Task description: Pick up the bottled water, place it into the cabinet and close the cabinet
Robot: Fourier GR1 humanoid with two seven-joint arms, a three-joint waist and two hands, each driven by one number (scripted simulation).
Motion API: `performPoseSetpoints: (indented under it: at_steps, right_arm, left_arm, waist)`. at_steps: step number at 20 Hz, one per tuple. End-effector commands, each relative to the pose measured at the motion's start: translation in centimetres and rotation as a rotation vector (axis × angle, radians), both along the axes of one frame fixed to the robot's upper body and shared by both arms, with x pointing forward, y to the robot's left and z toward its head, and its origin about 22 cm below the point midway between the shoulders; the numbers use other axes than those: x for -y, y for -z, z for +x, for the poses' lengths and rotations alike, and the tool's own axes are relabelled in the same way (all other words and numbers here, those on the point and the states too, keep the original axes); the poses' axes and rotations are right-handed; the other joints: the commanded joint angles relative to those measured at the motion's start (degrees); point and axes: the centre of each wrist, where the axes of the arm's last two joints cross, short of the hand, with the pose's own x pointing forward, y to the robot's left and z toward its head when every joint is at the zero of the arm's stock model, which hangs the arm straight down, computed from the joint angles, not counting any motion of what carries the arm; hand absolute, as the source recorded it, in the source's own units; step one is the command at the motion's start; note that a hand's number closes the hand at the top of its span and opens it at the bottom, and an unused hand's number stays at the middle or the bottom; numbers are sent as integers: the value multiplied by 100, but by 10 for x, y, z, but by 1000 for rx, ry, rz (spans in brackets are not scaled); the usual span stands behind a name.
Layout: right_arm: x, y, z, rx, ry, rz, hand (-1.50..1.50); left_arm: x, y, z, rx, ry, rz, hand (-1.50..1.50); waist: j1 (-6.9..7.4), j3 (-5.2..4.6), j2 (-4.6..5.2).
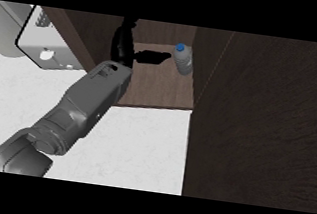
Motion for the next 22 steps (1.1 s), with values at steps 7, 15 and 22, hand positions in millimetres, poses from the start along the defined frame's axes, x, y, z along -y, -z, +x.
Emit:
performPoseSetpoints:
  at_steps: [7, 15, 22]
  right_arm:
    - [1, -1, -3, 5, 1, -2, -150]
    - [10, 0, 4, -9, 41, -14, -150]
    - [3, -9, -6, -6, 70, -24, -150]
  left_arm:
    - [-50, 11, -1, 101, 89, -89, -150]
    - [-33, 5, -2, 194, 258, -292, -150]
    - [-18, 27, -22, 218, 322, -357, -150]
  waist:
    - [124, -40, 19]
    - [377, -33, -89]
    - [520, -32, -161]
